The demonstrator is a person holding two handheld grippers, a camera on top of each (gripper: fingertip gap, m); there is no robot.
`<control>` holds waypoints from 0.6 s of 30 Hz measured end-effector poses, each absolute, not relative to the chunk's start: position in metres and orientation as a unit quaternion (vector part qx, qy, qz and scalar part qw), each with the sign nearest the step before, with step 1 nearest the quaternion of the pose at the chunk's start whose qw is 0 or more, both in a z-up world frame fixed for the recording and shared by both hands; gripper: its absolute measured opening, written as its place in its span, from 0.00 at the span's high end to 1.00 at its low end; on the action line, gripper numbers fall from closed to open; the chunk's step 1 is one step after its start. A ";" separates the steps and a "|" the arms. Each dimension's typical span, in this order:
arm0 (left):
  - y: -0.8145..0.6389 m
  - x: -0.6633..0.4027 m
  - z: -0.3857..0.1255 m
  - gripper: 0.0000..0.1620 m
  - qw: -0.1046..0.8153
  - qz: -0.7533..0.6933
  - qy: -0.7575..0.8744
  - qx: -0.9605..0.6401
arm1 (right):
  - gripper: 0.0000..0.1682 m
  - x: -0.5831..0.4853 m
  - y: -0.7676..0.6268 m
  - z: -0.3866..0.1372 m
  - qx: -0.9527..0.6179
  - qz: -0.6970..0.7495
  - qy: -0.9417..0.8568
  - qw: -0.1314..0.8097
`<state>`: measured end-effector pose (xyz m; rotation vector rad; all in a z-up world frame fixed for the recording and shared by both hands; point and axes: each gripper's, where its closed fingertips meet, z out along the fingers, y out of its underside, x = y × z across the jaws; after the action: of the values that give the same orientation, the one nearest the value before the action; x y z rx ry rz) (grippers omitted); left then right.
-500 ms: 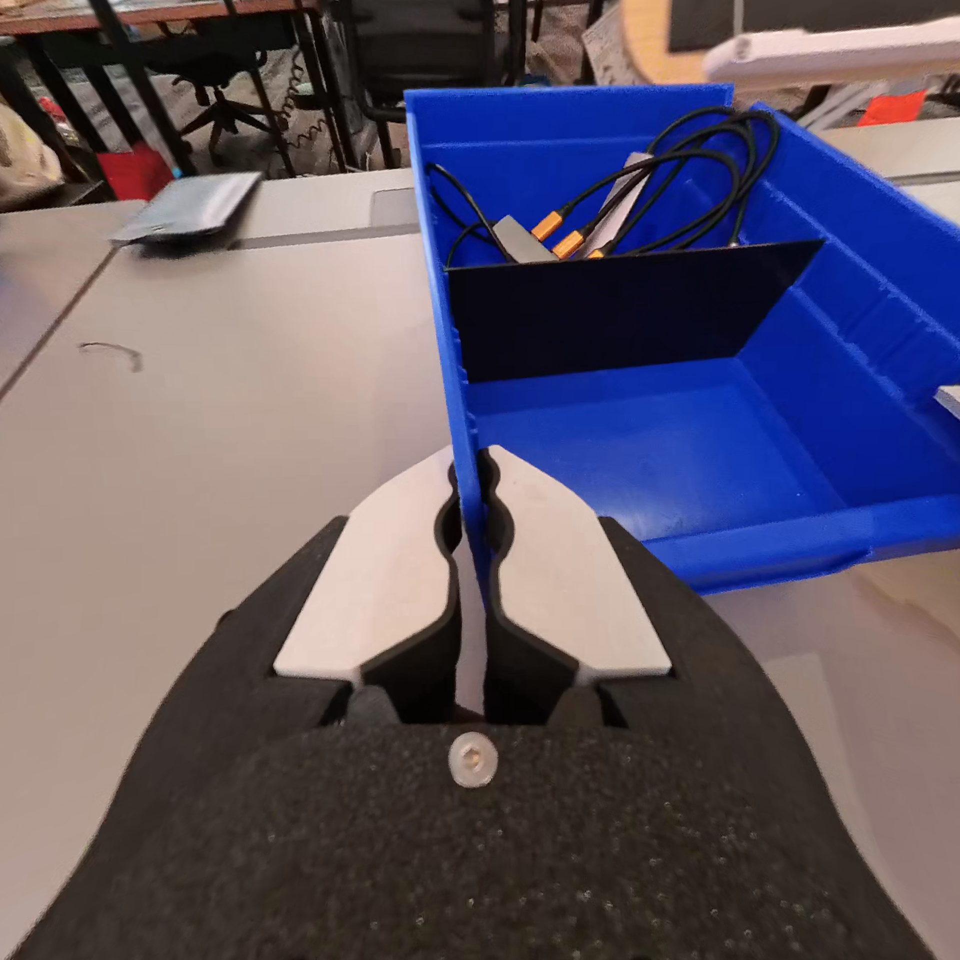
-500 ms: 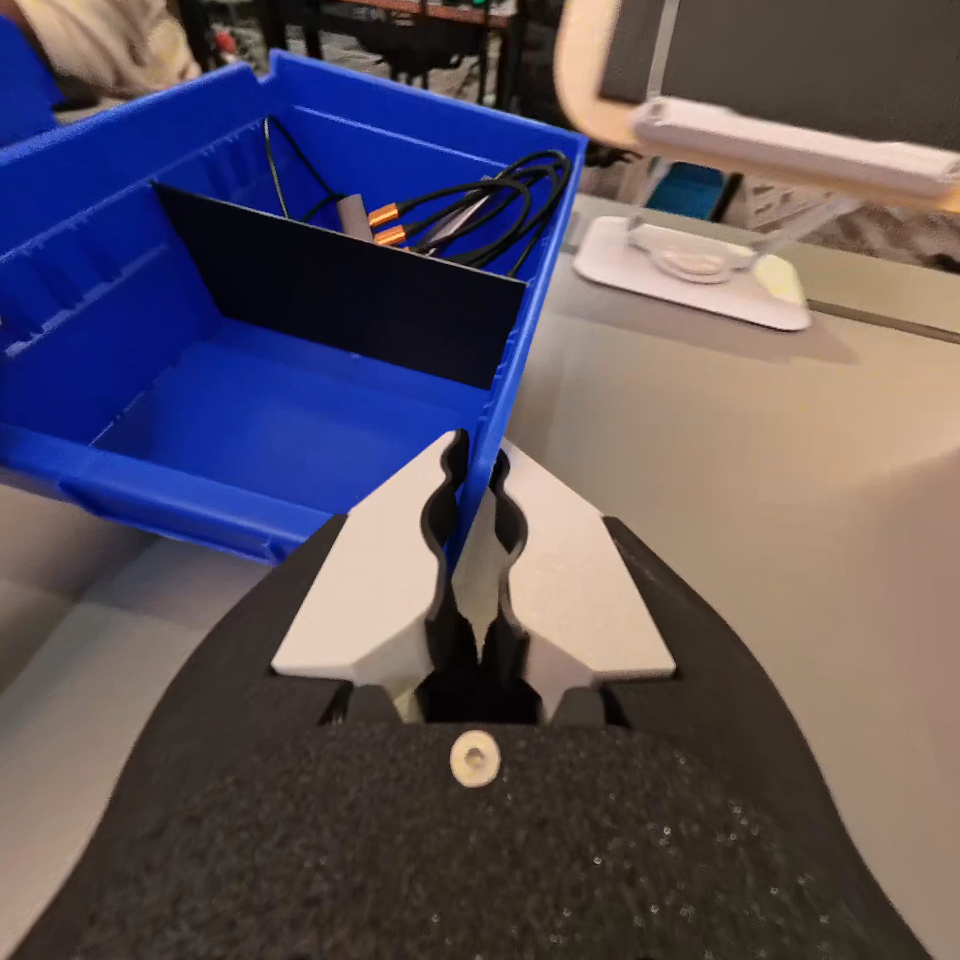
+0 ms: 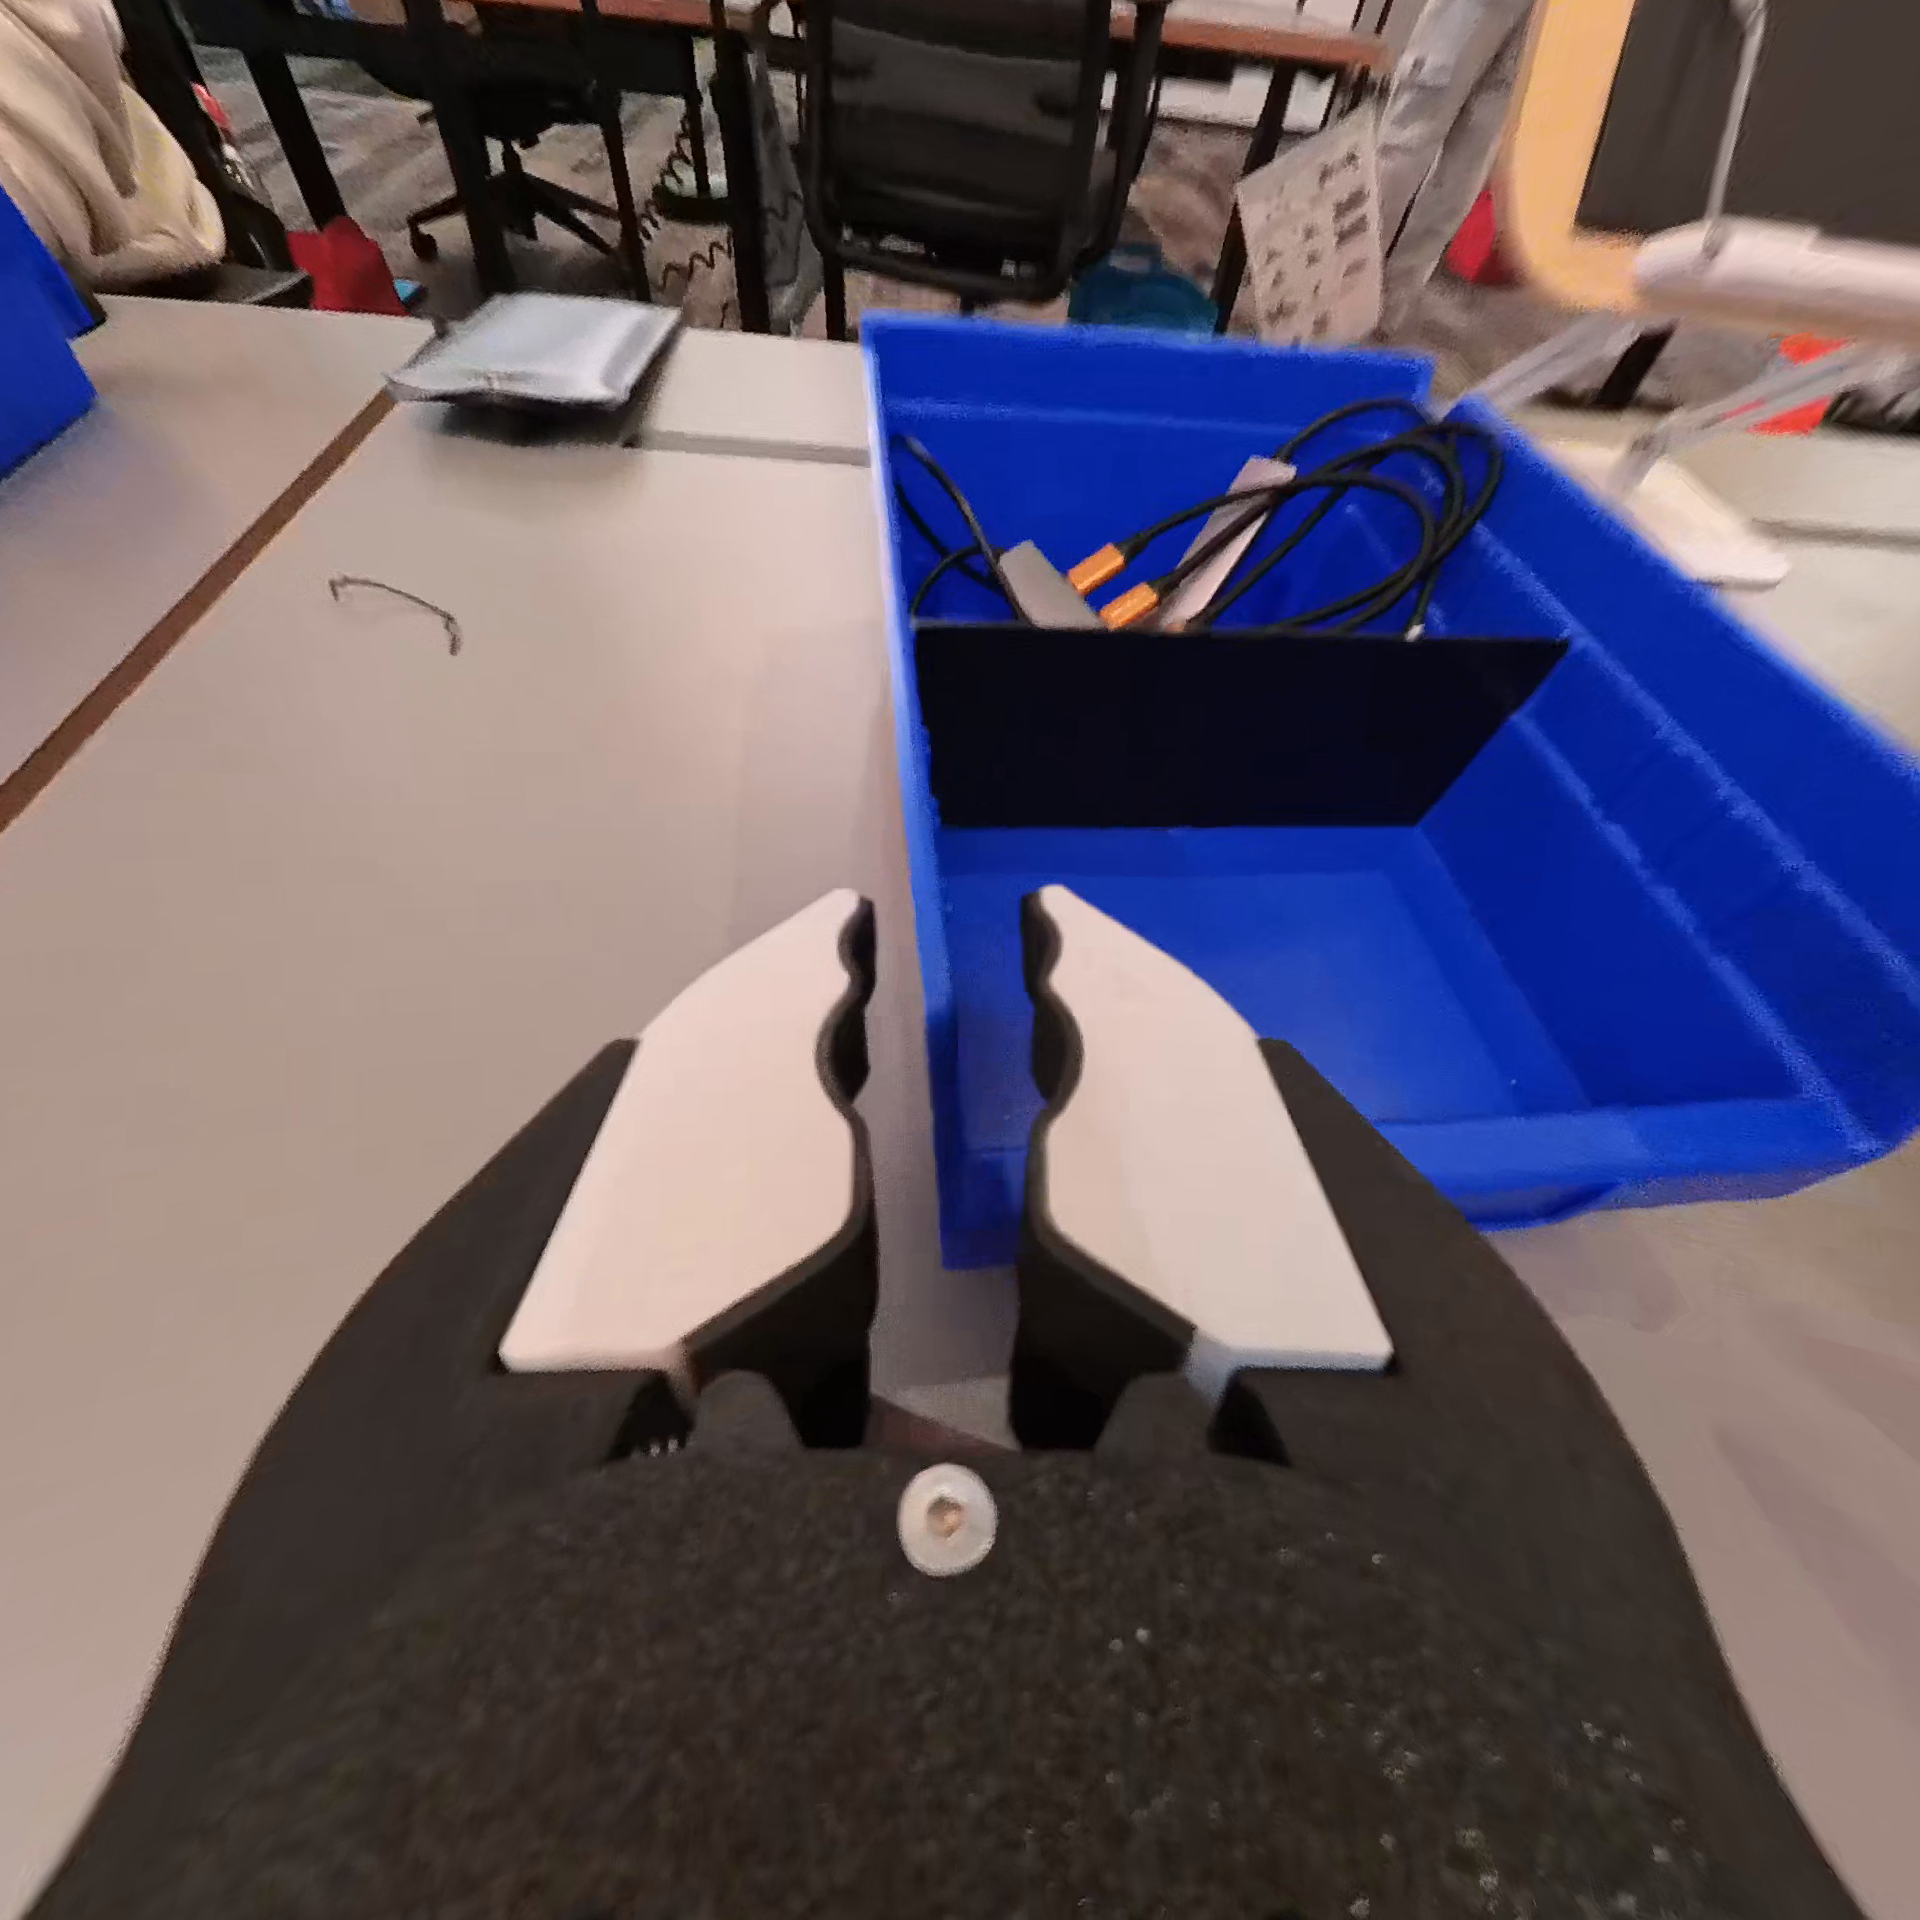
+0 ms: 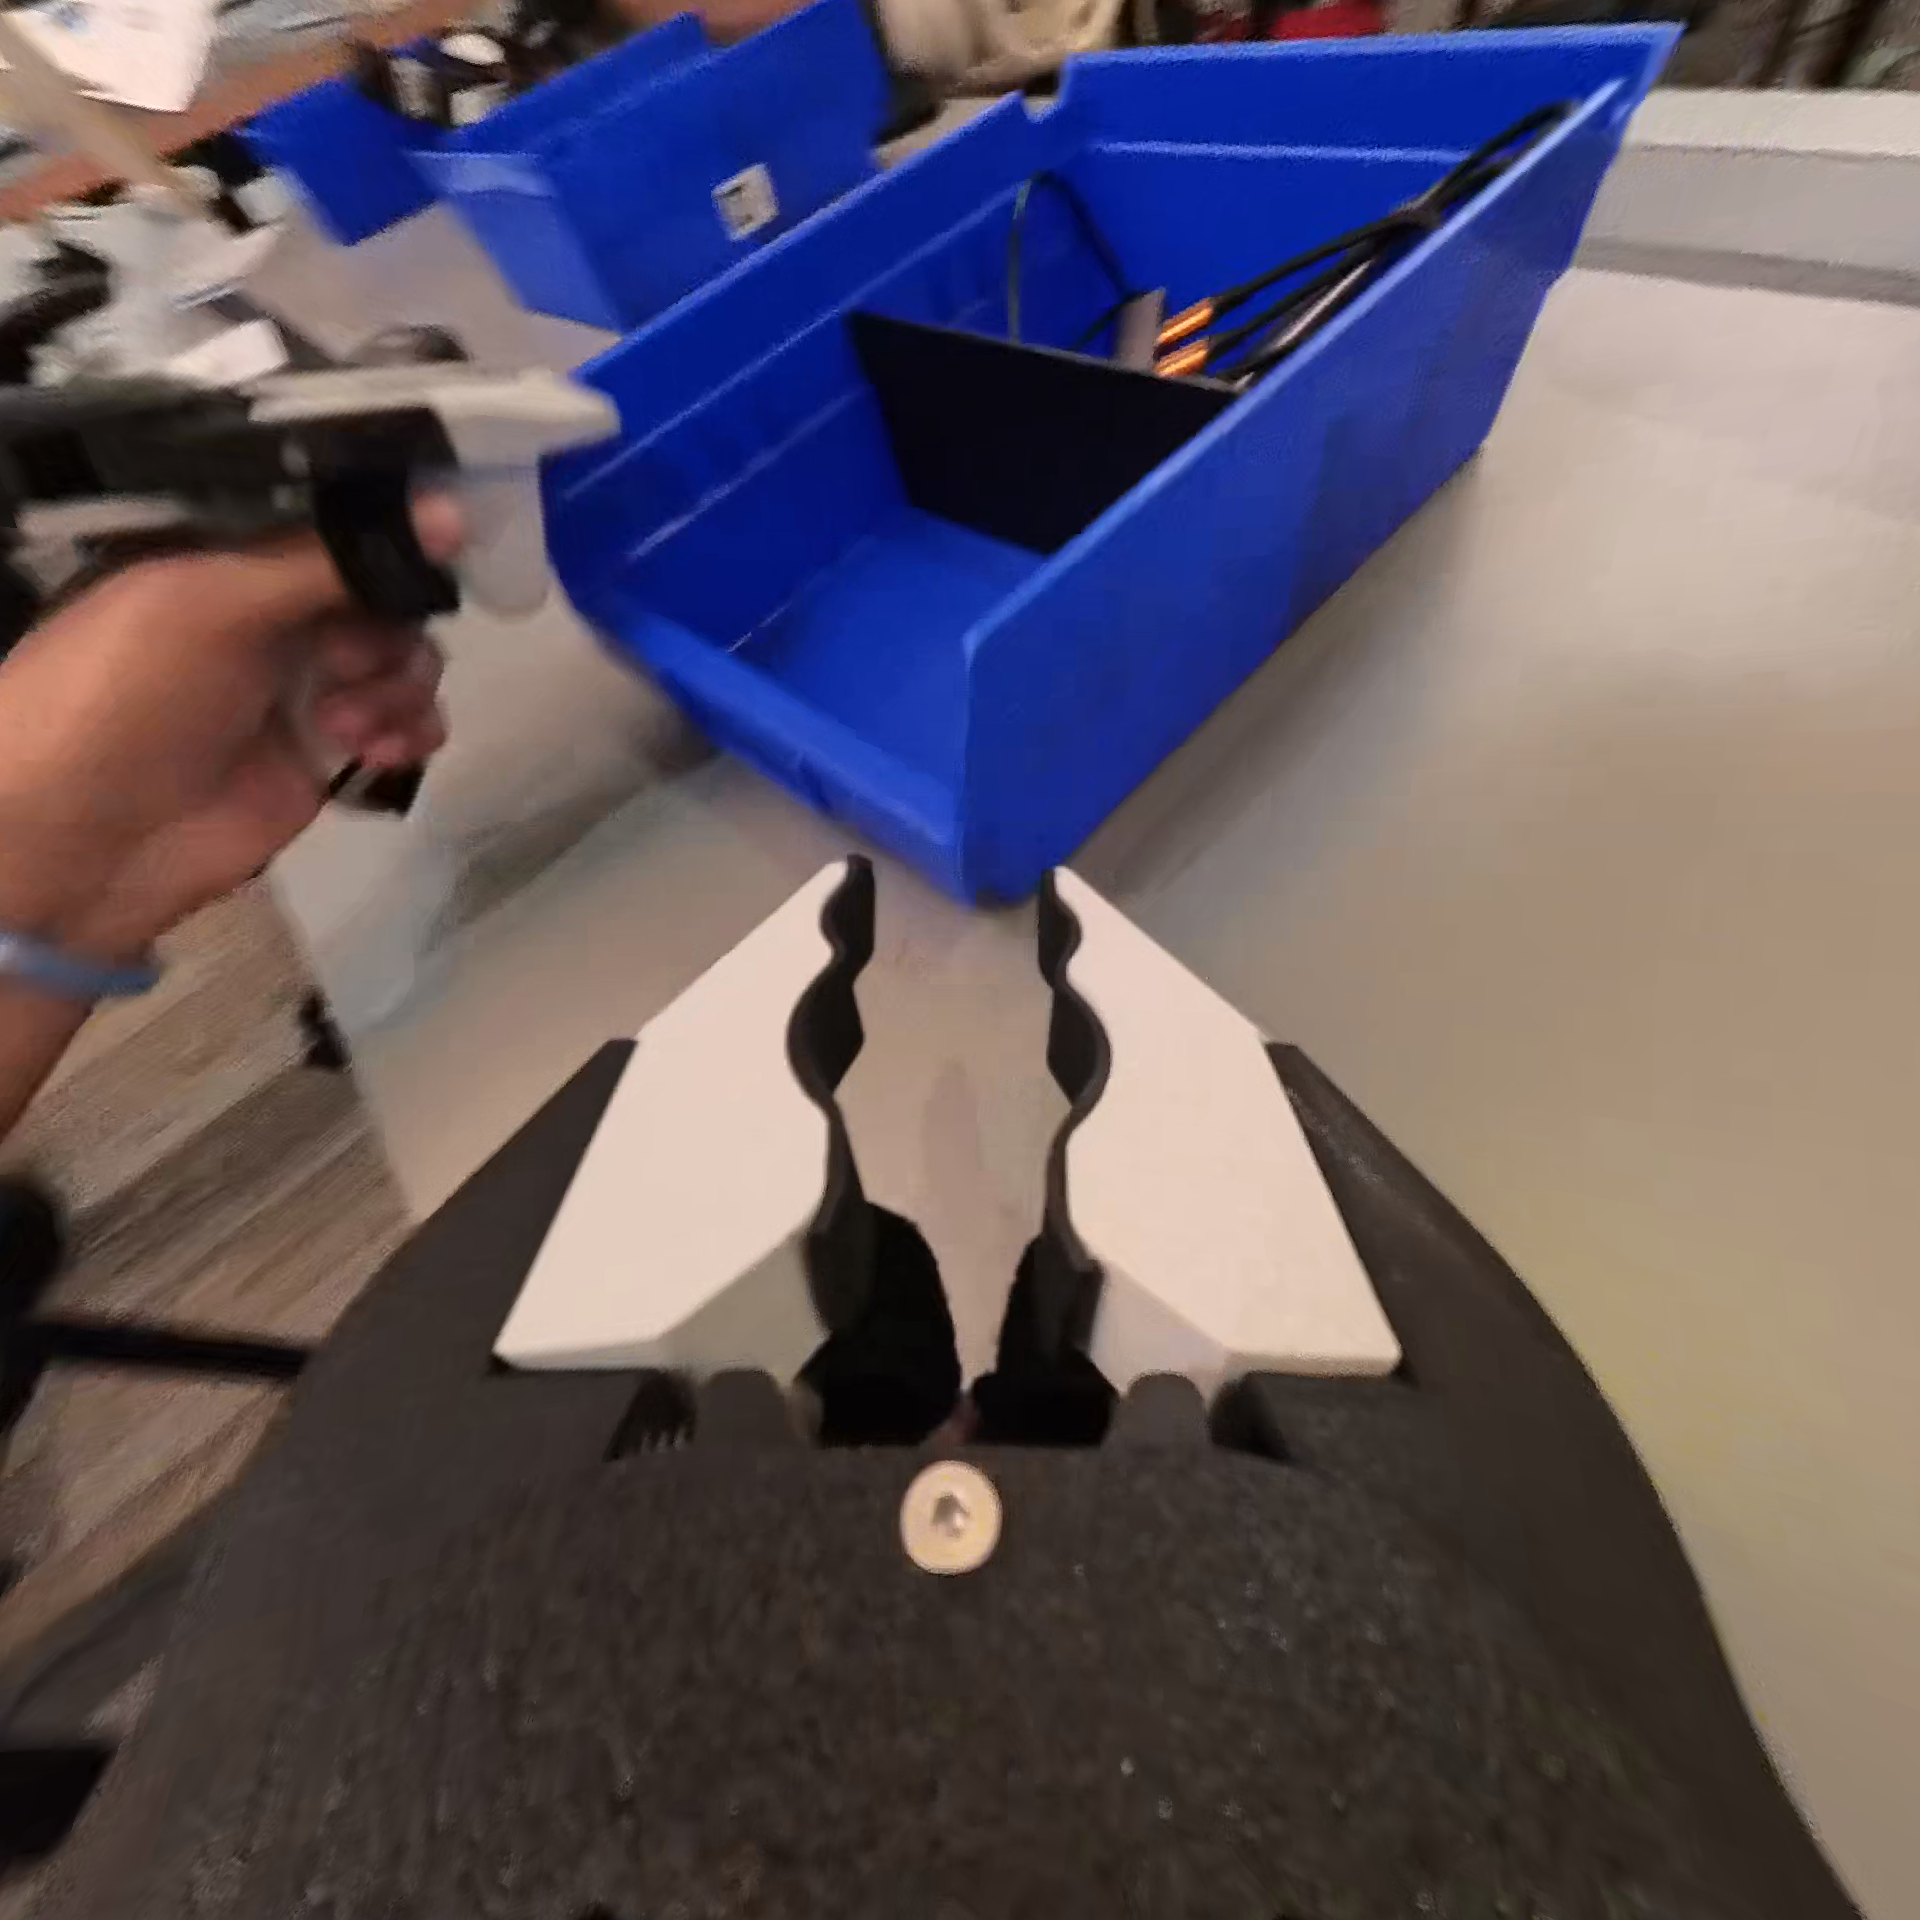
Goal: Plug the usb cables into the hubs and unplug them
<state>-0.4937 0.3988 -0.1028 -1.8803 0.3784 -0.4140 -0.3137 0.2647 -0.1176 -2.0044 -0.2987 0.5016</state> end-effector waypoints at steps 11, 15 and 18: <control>0.304 -0.437 -0.084 0.79 0.554 -0.325 0.139 -0.754 | 0.77 -0.042 0.113 -0.102 -0.782 0.131 0.056 0.606; 0.282 -0.399 -0.110 0.80 0.483 -0.329 0.184 -0.790 | 0.80 0.057 0.084 -0.088 -0.747 0.050 0.145 0.647; 0.276 -0.387 -0.108 0.79 0.498 -0.322 0.244 -0.767 | 0.80 0.089 0.084 -0.095 -0.737 0.061 0.192 0.645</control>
<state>-0.3874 0.2761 -0.1077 -1.8566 0.5896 -0.7792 0.0887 0.0841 -0.0953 -1.6782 0.4368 0.1387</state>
